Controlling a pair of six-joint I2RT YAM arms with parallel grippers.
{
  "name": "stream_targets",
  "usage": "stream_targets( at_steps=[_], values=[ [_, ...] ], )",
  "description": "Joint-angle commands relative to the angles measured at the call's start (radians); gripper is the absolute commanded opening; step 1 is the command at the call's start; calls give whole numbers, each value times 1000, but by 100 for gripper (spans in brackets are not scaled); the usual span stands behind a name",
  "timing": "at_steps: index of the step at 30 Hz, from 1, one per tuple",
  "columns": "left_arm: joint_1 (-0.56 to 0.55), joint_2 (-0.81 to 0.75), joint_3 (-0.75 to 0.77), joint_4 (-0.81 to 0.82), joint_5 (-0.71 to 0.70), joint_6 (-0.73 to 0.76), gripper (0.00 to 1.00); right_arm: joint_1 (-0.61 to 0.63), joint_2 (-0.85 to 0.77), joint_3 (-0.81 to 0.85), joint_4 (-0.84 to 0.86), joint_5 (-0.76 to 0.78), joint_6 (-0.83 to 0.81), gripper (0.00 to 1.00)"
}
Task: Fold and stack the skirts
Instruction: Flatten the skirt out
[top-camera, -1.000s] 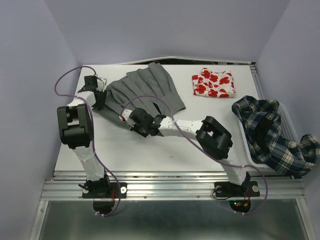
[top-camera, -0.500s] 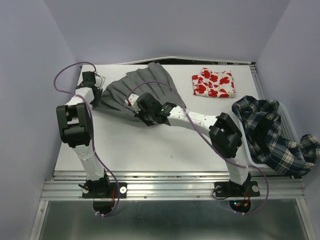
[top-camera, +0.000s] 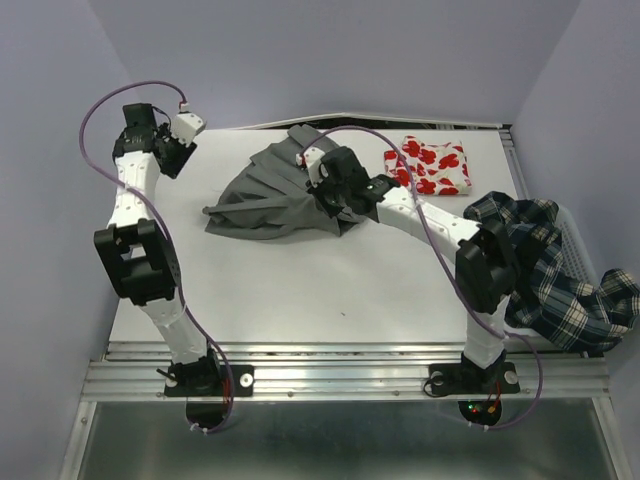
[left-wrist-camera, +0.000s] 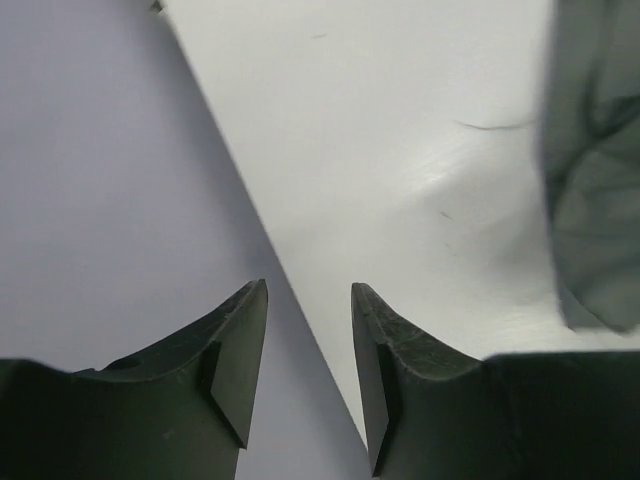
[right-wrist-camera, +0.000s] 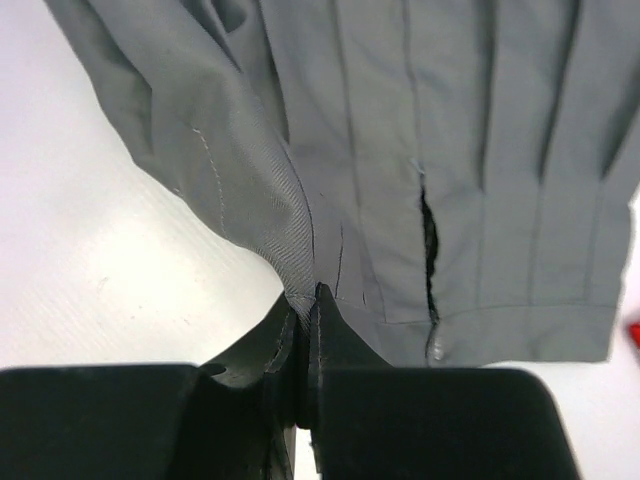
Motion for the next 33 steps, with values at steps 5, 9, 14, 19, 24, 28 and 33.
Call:
stream_targets(
  at_steps=[5,9,14,19,24,28,33],
  values=[
    [-143,-198,-48,-501,374,330,53,22,81,127,-4,-93,23,1],
    [-185,-257,-206,-502,362,389,54,22,76,127,-5,-90,22,1],
    [-240,-280,-348,-437,333,459,55,22,41,100,-8,-93,29,1],
    [-265,-288,-470,-166,250,404,56,22,15,97,-18,-116,35,1],
    [-265,-268,-520,47,205,367,56,22,1,89,-25,-131,38,1],
    [-265,-271,-575,176,170,356,54,22,0,87,-33,-136,35,1],
    [-247,-227,-588,235,102,379,24,22,-17,75,-33,-139,31,1]
  ],
)
